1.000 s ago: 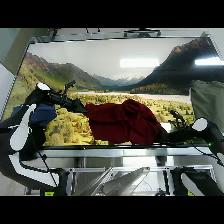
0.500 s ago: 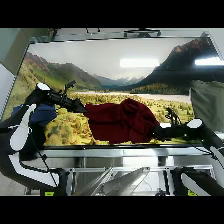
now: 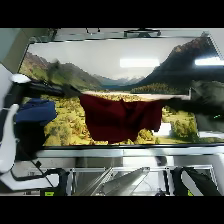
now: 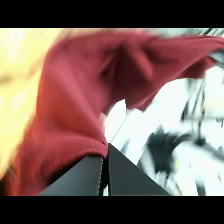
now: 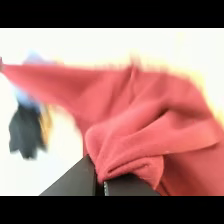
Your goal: Fold the shirts.
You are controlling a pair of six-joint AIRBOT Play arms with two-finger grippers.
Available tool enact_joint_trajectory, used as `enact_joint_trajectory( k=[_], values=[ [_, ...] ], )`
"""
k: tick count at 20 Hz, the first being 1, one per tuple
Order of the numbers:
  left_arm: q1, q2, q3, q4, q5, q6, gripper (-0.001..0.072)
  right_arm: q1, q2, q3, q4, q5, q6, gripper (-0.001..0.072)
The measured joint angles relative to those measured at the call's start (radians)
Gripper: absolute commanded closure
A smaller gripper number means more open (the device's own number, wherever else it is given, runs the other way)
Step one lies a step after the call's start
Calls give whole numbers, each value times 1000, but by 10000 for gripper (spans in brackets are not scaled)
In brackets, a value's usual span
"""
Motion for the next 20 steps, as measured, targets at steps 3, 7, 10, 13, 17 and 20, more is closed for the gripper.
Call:
enact_joint_trajectory(
  k=[3, 7, 10, 13, 17, 20],
  values=[
    [82, 162, 184, -214, 1, 2, 688, -188, 18, 260, 184, 113, -7, 690],
    [236, 348, 507, -360, 50, -36, 687, -356, 39, 516, 446, 214, -12, 690],
    [421, 437, 663, -402, 66, -82, 687, -407, 51, 658, 544, 243, -16, 690],
    [572, 497, 626, -410, 63, -107, 687, -409, 56, 718, 459, 246, -13, 690],
    [525, 486, 396, -371, 37, -64, 686, -259, 31, 622, 193, 175, 12, 690],
    [318, 361, 224, -171, 61, -23, 686, -77, -32, 434, -7, 65, 12, 690]
  ],
)
